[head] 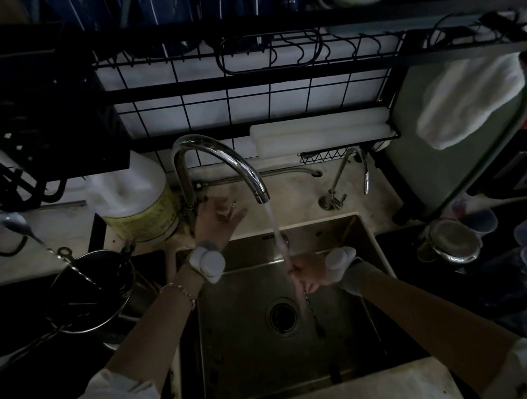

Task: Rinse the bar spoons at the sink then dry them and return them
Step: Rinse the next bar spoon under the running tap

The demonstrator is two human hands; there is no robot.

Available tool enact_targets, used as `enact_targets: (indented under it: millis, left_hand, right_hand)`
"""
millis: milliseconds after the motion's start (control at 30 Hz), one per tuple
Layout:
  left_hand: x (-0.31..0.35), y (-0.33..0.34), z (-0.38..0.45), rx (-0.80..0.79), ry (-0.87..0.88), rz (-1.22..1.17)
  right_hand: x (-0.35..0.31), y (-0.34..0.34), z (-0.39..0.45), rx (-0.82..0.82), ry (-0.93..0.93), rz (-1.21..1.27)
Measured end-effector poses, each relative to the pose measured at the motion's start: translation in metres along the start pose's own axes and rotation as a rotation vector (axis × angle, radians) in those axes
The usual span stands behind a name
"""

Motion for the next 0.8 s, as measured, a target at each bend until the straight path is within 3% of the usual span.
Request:
enact_targets:
  millis: [167,300,667,800]
  left_hand:
    - [0.005,0.034,-0.031,-0.293,0.032,-0.070]
    - [0.001,0.060,-0.058,-0.544,-0.106,-0.186]
    - [0.011,0.075,-0.080,-0.634,-0.154,-0.166]
    - [0.013,0.075,-0.082,-0.591,-0.137,-0.135]
  right_hand:
    - [-0.001,0.010,0.007,-0.072,-0.045,0.040]
    - [-0.009,0.005,0.011,-0.011,-0.187,-0.072]
    - [-0.001,-0.005,0.011,0.028,-0.179,0.011]
    - [0.002,-0.006,0.010,0.037,-0.157,0.019]
Point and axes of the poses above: each hand's wrist, its own z-axis towards the middle knuckle, its own y-axis out of the palm, x = y × z, the point moved 10 cm from there along z, towards the middle knuckle, and after that the axes turned 10 degrees about -y, right-handed, at the moved point
